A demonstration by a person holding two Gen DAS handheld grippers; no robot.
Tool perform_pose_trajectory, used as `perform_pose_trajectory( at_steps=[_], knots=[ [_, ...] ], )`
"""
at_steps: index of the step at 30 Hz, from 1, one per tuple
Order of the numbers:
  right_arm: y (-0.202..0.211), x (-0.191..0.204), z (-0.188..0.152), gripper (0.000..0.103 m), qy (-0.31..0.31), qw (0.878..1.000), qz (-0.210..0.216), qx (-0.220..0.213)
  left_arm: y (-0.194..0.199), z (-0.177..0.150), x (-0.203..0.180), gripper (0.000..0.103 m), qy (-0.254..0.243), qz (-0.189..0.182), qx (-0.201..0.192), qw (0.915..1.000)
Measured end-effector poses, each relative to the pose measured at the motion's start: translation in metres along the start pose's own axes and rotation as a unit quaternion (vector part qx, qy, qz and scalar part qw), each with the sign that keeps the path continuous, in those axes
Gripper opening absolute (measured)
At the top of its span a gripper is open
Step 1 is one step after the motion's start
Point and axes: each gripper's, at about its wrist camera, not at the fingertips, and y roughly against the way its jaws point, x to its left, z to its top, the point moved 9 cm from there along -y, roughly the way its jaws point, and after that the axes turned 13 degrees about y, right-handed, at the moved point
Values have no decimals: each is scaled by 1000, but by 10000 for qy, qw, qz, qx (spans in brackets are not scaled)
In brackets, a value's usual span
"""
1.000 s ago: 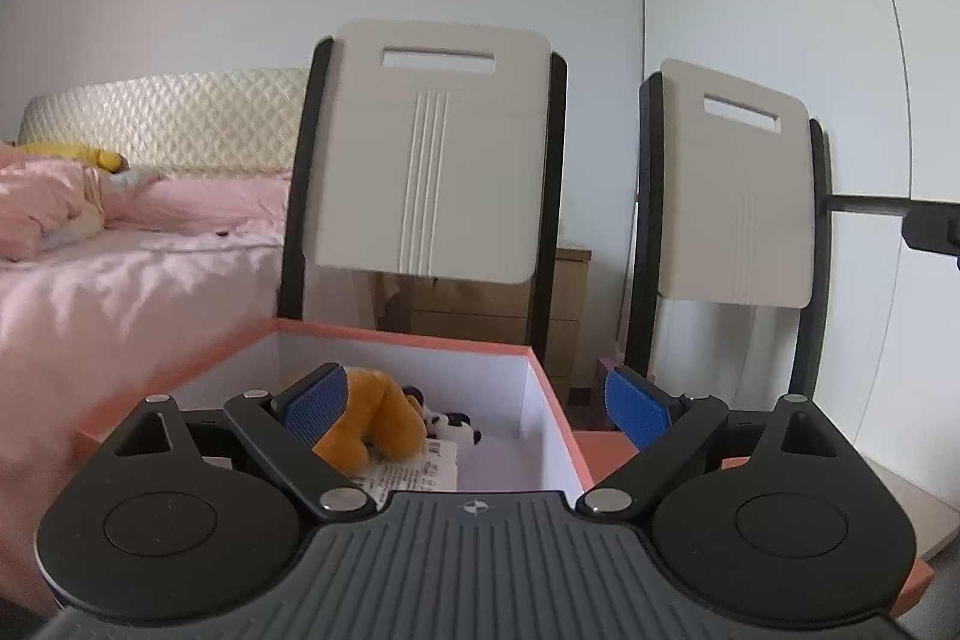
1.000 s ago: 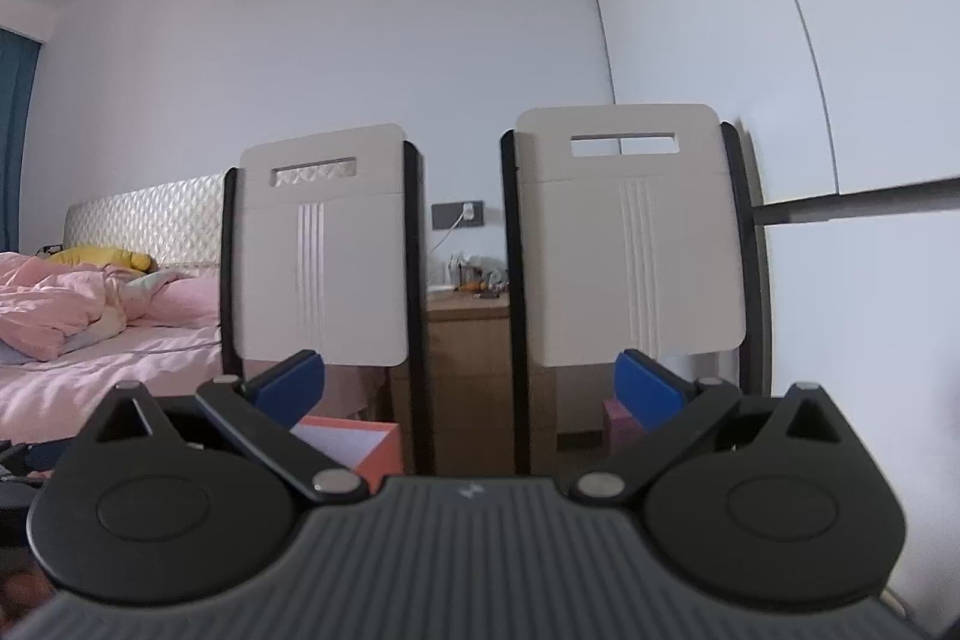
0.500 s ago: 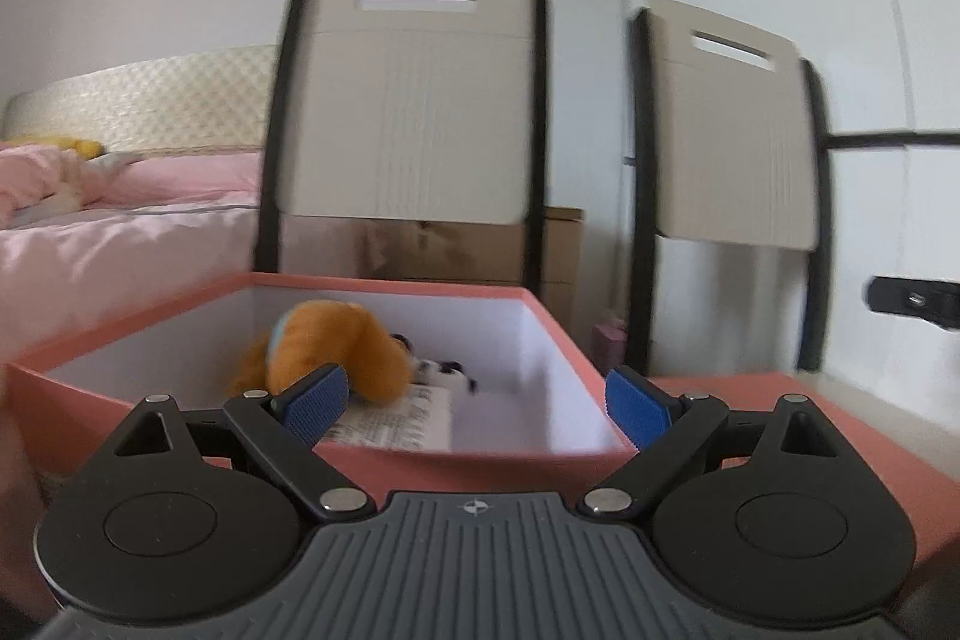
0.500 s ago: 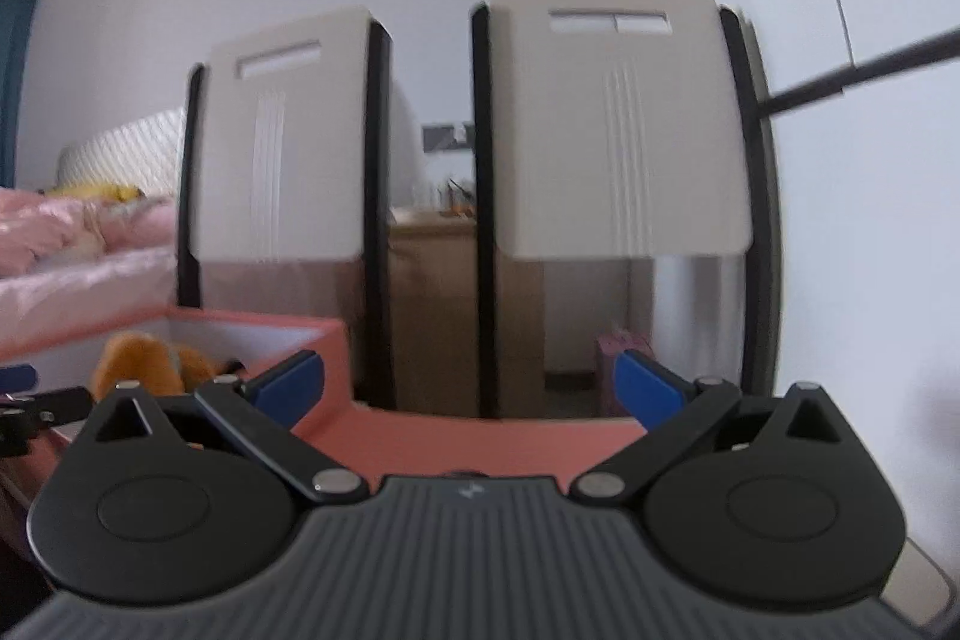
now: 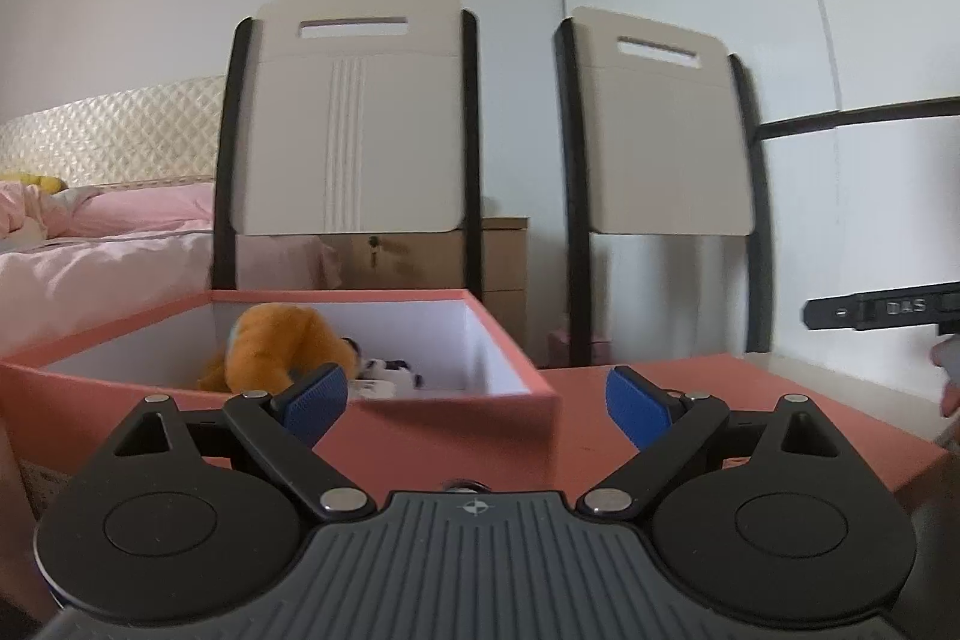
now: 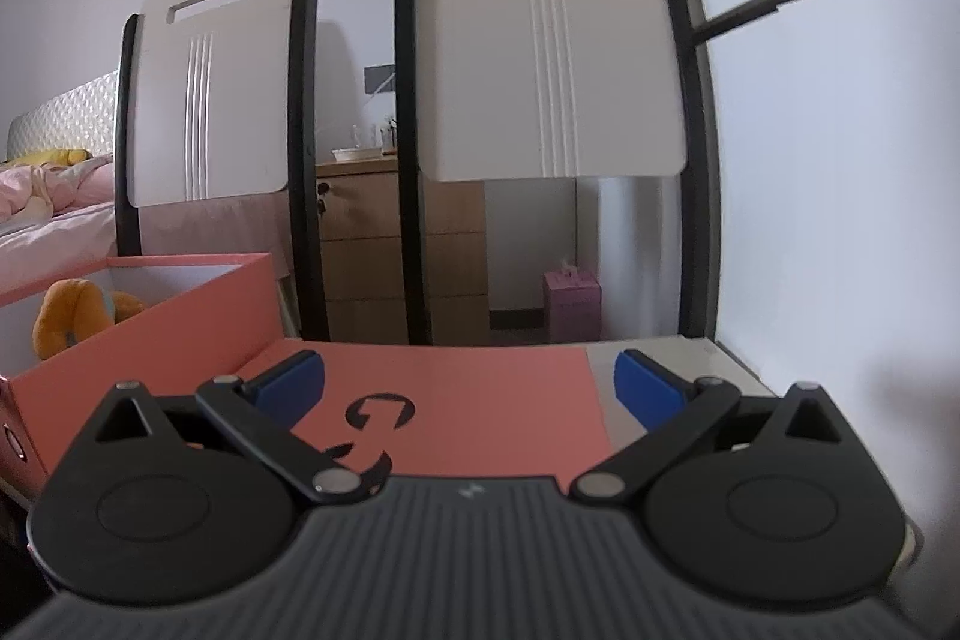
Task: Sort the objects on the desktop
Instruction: 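Move both grippers to the pink JOSINY lid on the white table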
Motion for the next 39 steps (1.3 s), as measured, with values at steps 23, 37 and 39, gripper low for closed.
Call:
perform_pose_trajectory(
  at_steps=[23, 37, 39],
  knots=[
    [27, -40, -66, 103, -568, 9932, 115, 1009, -11, -70, -17, 95, -232, -412, 864, 9951],
    [19, -17, -91, 103, -881, 9831, 741, 1423, -21, -80, -10, 95, 633, -844, 1447, 9838],
    [18, -14, -93, 103, -874, 9823, 779, 1462, -23, -81, -9, 95, 790, -916, 1594, 9798]
  ],
)
